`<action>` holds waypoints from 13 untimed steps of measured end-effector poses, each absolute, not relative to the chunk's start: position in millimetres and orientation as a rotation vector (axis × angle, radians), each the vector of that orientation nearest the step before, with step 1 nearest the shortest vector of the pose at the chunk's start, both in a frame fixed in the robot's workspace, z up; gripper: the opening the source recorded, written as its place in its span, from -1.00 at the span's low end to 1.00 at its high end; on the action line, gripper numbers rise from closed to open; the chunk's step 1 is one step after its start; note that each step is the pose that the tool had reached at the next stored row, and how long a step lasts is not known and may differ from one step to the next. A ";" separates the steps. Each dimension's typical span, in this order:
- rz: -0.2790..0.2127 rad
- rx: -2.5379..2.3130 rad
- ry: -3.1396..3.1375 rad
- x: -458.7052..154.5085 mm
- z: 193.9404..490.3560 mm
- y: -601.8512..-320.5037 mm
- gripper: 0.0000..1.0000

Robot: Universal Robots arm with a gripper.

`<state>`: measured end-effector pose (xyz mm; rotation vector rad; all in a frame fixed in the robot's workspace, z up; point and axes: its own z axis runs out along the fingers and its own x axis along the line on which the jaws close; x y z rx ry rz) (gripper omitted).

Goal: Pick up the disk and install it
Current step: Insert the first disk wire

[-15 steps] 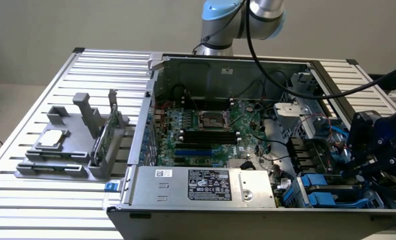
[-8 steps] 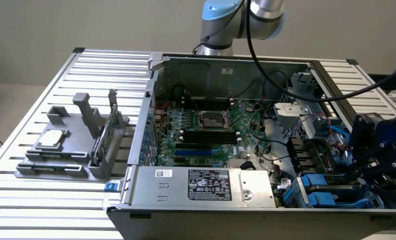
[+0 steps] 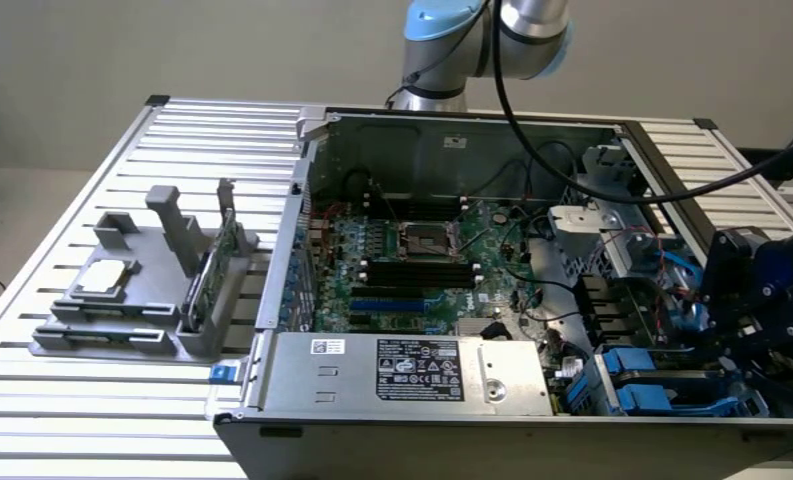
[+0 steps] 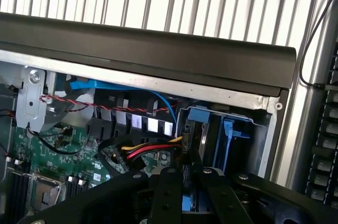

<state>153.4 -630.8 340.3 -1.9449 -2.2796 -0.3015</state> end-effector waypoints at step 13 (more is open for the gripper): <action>-0.320 -1.982 -2.264 148.6 340.1 -630.8 -0.65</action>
